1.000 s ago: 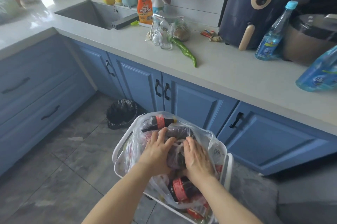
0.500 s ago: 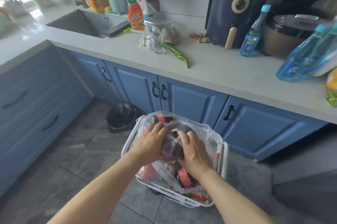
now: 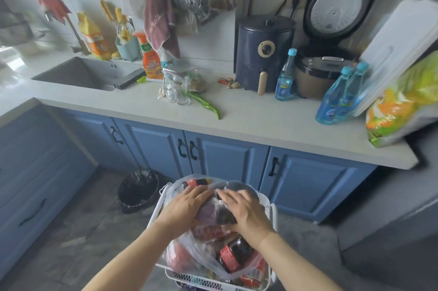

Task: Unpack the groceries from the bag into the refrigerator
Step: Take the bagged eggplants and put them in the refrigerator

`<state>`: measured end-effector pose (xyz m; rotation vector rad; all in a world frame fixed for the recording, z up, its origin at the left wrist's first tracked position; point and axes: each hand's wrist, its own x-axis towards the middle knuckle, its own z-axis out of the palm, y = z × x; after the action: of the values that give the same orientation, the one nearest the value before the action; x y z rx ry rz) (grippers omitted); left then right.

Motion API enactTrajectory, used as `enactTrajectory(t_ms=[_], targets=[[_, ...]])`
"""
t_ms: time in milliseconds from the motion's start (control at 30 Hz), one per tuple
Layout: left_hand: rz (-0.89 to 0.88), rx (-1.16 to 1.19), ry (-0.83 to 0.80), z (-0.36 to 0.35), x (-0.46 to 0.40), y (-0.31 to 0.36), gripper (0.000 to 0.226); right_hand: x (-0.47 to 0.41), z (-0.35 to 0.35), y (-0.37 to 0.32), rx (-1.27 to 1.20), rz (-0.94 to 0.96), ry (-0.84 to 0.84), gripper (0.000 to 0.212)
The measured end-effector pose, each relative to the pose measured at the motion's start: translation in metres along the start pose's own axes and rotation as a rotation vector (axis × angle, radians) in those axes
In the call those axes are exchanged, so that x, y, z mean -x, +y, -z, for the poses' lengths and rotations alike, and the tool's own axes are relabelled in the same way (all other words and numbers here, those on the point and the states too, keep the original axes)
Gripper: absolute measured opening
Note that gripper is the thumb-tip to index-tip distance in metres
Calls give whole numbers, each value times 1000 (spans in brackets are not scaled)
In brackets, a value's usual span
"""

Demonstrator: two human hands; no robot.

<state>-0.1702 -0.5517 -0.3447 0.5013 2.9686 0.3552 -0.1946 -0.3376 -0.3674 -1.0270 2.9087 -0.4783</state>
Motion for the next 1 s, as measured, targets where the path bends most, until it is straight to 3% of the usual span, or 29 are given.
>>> enactTrajectory(t_ms=[133, 267, 467, 567, 767, 900, 1000], targets=[[88, 42, -126, -52, -3, -11, 84, 12, -61, 9, -24, -118, -107, 94], [214, 54, -262, -89, 5, -18, 95, 15, -88, 10, -36, -116, -162, 92], [261, 83, -436, -86, -2, -16, 110, 12, -78, 38, -128, -362, -367, 119], [305, 174, -418, -86, -8, -12, 110, 16, -79, 43, -212, -383, -442, 105], [303, 121, -441, -90, -17, 2, 110, 18, -84, 33, -263, -347, -292, 75], [294, 30, -310, -95, -18, 8, 91, 19, -81, 27, -165, -330, -234, 62], [288, 68, -303, -96, -16, 7, 75, 22, -84, 25, -88, -282, -208, 52]])
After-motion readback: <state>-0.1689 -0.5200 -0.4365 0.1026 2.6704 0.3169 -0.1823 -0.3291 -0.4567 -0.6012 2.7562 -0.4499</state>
